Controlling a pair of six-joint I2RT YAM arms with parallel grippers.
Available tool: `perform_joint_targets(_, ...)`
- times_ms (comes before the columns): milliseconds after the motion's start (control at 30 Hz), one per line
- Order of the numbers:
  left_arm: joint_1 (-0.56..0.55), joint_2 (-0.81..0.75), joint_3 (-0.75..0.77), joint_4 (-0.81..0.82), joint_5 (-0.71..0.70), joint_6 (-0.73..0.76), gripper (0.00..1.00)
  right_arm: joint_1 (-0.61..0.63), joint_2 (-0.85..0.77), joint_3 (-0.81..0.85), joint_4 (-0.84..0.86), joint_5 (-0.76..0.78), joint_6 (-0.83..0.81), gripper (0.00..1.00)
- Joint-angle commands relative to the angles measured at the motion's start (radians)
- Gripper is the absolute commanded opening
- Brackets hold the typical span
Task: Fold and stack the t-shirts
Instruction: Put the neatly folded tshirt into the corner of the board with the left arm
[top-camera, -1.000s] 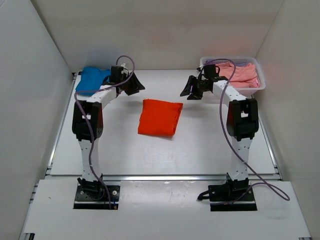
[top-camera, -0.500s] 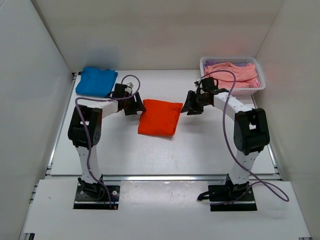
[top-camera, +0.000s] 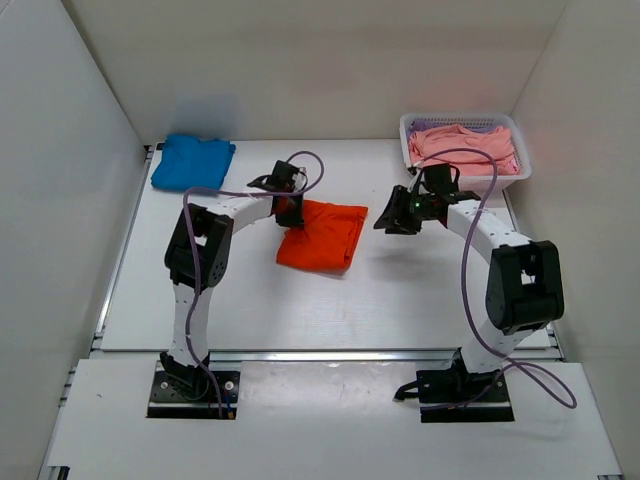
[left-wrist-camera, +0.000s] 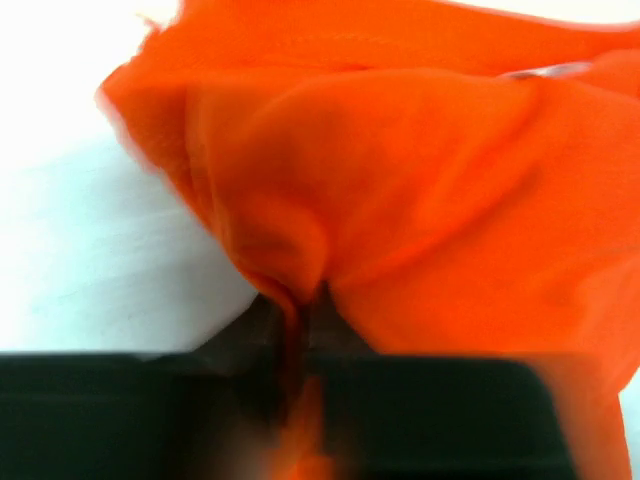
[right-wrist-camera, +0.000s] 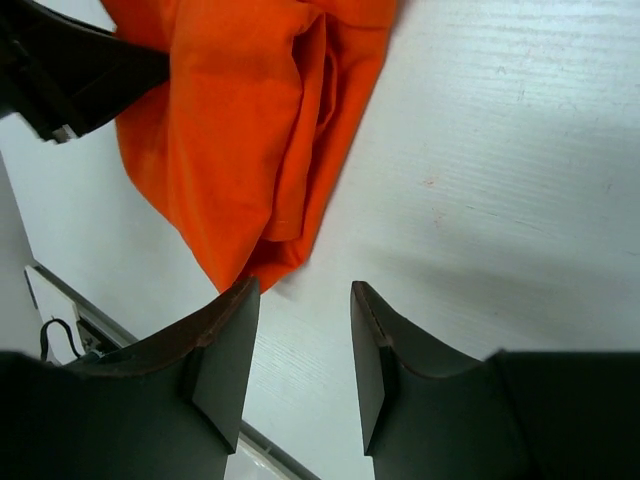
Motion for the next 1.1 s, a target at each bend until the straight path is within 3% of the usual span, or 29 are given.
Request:
perform_joint_targets(0,-0.012,0.099,0.088,-0.243,-0.084,0.067,0.00,-0.016,-0.068,-0.007,0.061,-0.036,0.002,0.39)
perform_joint_targets(133,0.002,0.147,0.200,-0.311,-0.105,0.107,0.00,-0.050,-0.071,-0.028,0.104,-0.109,0.018,0.37)
perform_joint_targets(267,0.016,0.173,0.444,-0.369,-0.344,0.163,0.00,-0.039,-0.065,0.015,0.075,-0.109,-0.007,0.36)
perform_joint_targets(333,0.040,0.233,0.640,-0.441,-0.418,0.232,0.00,-0.036,-0.067,0.032,0.071,-0.102,-0.016,0.36)
perform_joint_targets(433,0.109,0.261,0.757,-0.432,-0.472,0.291,0.00,-0.036,-0.058,0.070,0.055,-0.102,-0.024,0.35)
perform_joint_targets(767,0.256,0.268,0.944,-0.288,-0.435,0.409,0.00,0.002,0.063,0.202,0.071,-0.131,-0.002,0.33)
perform_joint_targets(1067,0.383,0.267,0.992,-0.081,-0.396,0.433,0.00,0.044,0.175,0.314,0.026,-0.157,-0.011,0.33)
